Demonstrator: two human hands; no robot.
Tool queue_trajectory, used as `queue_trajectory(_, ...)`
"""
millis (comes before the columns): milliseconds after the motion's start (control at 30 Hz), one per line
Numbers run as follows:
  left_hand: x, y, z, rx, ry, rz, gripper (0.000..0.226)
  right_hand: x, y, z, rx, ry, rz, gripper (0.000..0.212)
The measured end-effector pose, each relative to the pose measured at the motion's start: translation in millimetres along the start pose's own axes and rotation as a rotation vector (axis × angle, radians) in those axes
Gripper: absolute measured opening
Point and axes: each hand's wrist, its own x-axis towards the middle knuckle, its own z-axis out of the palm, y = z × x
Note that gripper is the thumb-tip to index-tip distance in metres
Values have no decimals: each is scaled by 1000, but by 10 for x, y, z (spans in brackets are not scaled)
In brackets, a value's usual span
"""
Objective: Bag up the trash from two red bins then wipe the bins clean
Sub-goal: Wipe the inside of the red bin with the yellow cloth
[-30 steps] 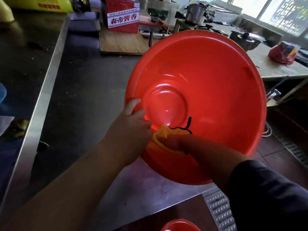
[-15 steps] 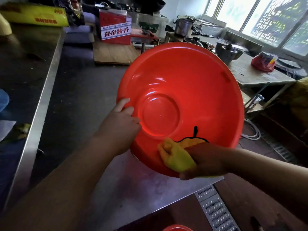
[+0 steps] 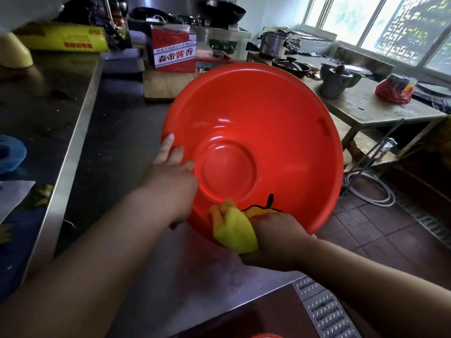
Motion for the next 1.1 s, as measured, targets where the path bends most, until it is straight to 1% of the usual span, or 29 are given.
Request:
queue_trajectory(33, -11, 76, 12, -6, 49, 30, 60, 11, 0, -30, 39, -4, 41, 66)
queue_trajectory(100, -14, 158, 86, 33, 250, 81, 35, 18, 21, -84, 81, -54, 87, 57)
queue_trajectory(167, 7, 151, 81, 37, 371, 71, 35, -18, 51, -127, 173, -114, 74, 53)
queue_trajectory(233, 34, 146, 97, 31, 378, 79, 39, -85, 101, -152, 312, -204, 64, 54)
queue_trajectory(267, 50, 143, 134, 21, 353, 85, 37, -115, 130, -164, 349, -245, 43, 56)
queue_trajectory(333, 34, 136, 144, 53, 351, 98, 28, -136, 223, -179, 288, -296, -17, 64)
queue_trajectory(400, 23, 160, 110, 80, 414, 104, 18, -77, 343, -152, 216, -372, -13, 86)
queue_trajectory(433, 20, 160, 79, 64, 424, 109, 15, -22, 401, -123, 231, -423, 16, 97)
queue_trajectory(467, 33, 174, 80, 59, 397, 111, 15, 55, 466, -58, 266, -478, 50, 104)
queue_trajectory(533, 88, 197, 148, 58, 433, 135, 16, 229, 551, 90, 286, -537, 103, 113)
queue_trajectory(633, 69, 165, 164, 19, 598, 185, 15, 537, 594, 400, 192, -534, 151, 114)
queue_trajectory(733, 63, 161, 236, -25, 731, 221, 40, 919, 808, 887, 104, -510, 253, 123)
queue_trajectory(767, 70, 173, 261, -21, 768, 217, 46, 1040, 905, 1048, 85, -508, 254, 117)
queue_trajectory(800, 76, 178, 279, -27, 769, 203, 47, 1109, 938, 1123, 77, -488, 248, 104)
queue_trajectory(867, 88, 161, 325, -21, 759, 186, 40, 1113, 809, 969, 60, -407, 257, 75)
queue_trajectory(933, 111, 124, 334, -38, 730, 187, 29, 1041, 621, 711, 48, -334, 207, 61)
queue_trajectory(967, 110, 112, 317, -52, 708, 191, 24, 1003, 568, 641, 48, -341, 193, 55)
queue_trajectory(1000, 112, 108, 304, -60, 703, 196, 21, 964, 535, 606, 99, -353, 180, 49)
queue_trajectory(1100, 122, 118, 264, -45, 725, 187, 19, 821, 534, 464, 198, -464, 166, 34)
